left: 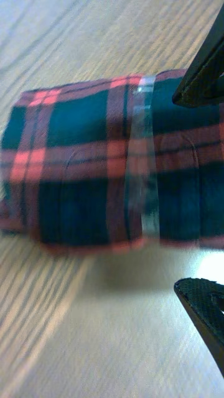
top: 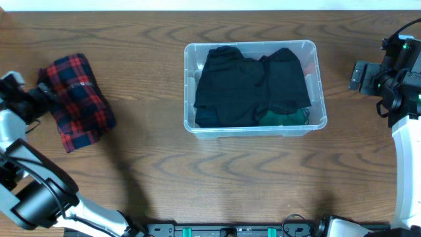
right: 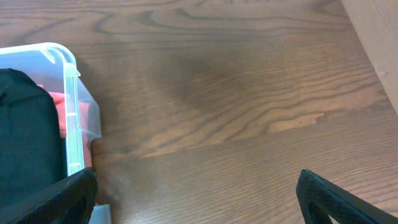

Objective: Pack container
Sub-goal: 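Lower the left gripper onto the plaid shirt and grasp it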

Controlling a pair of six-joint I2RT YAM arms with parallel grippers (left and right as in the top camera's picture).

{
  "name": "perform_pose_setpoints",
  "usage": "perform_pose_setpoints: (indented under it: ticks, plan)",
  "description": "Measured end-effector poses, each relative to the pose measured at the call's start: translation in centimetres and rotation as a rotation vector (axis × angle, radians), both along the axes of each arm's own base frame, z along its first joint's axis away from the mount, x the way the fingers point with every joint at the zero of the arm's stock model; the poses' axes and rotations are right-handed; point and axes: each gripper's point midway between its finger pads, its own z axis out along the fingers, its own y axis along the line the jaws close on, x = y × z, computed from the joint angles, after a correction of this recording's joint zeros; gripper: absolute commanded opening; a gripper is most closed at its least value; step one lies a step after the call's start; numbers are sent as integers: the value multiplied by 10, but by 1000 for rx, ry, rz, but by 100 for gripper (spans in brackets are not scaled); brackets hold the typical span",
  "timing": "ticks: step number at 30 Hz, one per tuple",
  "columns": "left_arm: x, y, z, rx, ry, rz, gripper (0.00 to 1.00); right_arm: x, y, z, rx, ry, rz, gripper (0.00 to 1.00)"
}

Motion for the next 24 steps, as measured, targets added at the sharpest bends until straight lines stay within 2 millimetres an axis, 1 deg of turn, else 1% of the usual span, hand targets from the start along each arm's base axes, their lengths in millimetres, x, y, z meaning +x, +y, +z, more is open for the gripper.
perform_pose_setpoints:
  ticks: [3,10,20,24]
  plan:
    - [6,-7,-9,3,12,-36,87,0,0,0,0,0,0,99]
    - [6,-8,-29,-15,42,-48,87,0,0,0,0,0,0,99]
    - [3,-10,-37,-28,62,-54,86,0,0,0,0,0,0,99]
    - [1,-12,-53,-51,88,-55,86,0,0,0,0,0,0,99]
